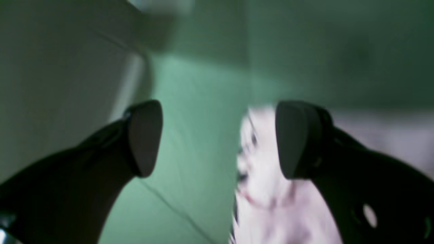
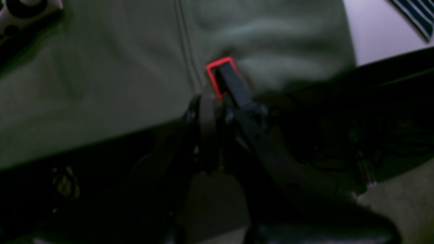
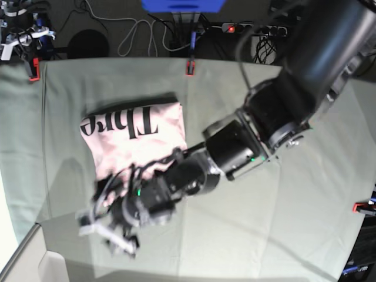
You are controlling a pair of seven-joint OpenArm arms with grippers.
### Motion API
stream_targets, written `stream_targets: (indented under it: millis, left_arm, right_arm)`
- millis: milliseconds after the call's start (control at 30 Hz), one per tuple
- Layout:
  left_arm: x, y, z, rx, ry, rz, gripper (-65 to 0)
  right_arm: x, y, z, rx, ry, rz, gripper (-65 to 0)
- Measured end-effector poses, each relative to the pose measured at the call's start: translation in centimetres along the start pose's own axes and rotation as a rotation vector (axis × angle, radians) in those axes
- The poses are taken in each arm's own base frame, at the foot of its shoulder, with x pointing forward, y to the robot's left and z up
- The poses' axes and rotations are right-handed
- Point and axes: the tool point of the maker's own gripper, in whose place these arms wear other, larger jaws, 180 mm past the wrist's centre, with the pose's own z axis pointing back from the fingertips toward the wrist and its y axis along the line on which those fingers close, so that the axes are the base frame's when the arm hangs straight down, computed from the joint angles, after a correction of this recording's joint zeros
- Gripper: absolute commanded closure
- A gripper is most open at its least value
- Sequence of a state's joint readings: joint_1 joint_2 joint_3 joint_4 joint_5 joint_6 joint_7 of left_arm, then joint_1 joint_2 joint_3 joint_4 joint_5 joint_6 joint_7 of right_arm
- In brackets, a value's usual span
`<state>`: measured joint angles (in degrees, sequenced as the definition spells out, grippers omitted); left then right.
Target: Layout the t-shirt on the table in an organized manner, then fold the t-shirt properly
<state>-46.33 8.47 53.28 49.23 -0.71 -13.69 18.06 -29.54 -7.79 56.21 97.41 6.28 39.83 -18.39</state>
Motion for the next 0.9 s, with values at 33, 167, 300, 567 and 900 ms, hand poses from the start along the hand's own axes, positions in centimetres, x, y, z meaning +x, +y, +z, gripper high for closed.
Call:
stream_targets:
  millis: [33, 167, 300, 567, 900]
  left_arm:
    - [0.5, 1.5, 0.7, 0.035, -0.015, 0.045, -50.3]
    - [-3.6, 6.4, 5.0, 0.175, 0.041, 0.234, -50.3]
    - [-10.2, 10.0, 11.9, 0.342, 0.131, 0.384, -50.3]
    - [-25.5, 7.5, 30.2, 0.696, 0.398, 0.718, -41.2]
    - [-36.4, -8.1, 49.2, 0.956, 0.823, 1.163, -1.2]
  right_arm:
    - [0.0, 0.0, 0.0, -0.001, -0.001, 0.000, -1.9]
    - [0.1, -0.2, 0.0, -0.005, -0.001, 0.004, -1.9]
    - [-0.1, -0.2, 0.1, -0.007, 0.002, 0.000, -1.9]
    - [-1.1, -3.7, 2.1, -0.124, 0.009, -0.043, -1.6]
    - [-9.2, -2.8, 2.7, -0.095, 0.307, -0.134, -1.4]
